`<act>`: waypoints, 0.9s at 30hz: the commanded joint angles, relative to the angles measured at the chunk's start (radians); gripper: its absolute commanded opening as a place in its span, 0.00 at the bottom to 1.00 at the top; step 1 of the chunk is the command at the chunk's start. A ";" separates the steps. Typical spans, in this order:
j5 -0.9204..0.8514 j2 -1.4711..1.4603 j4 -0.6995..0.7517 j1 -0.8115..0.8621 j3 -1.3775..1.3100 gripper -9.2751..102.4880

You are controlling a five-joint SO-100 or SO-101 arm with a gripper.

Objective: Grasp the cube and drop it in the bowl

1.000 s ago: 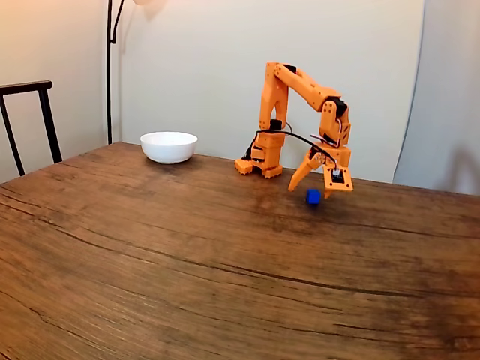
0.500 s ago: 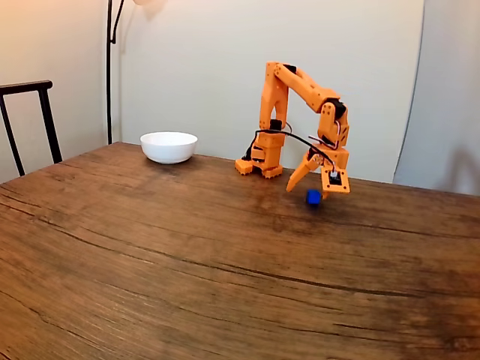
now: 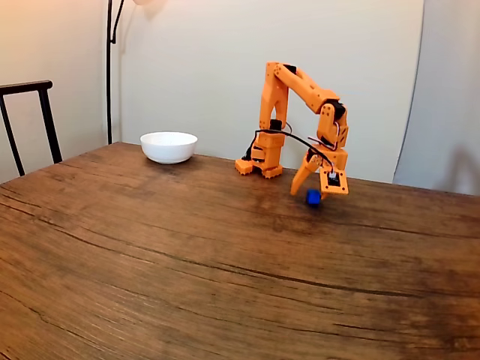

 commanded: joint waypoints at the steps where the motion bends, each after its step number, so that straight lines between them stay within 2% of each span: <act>1: -0.006 0.003 -0.002 -0.006 -0.005 0.30; 15: -0.006 0.003 -0.008 -0.006 0.017 0.17; 27: 0.000 0.021 0.009 0.000 -0.018 0.16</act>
